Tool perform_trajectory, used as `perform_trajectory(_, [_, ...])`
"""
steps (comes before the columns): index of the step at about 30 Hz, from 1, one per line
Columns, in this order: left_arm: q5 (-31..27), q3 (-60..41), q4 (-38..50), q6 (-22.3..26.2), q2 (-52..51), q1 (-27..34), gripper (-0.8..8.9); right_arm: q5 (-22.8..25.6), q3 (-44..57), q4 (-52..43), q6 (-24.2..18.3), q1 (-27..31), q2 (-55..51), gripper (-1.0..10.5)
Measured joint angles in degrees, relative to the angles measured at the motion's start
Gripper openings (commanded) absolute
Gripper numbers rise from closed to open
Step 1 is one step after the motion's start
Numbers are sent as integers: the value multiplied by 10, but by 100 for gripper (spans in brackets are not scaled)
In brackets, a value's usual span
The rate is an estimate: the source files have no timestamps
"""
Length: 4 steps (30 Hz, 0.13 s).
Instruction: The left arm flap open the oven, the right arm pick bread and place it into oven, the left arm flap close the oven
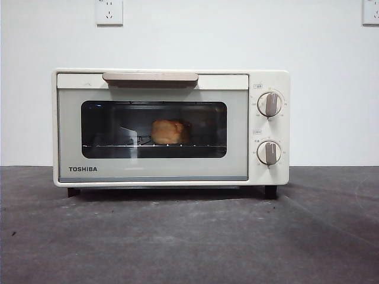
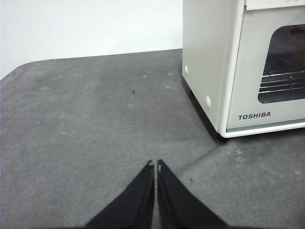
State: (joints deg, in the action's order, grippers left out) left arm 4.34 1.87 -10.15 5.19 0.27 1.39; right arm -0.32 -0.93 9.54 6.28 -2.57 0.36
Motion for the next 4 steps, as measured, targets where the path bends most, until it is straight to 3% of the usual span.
perform_trajectory(4, [0, 0, 0, 0, 0, 0, 16, 0, 0, 0, 0, 0, 0, 14])
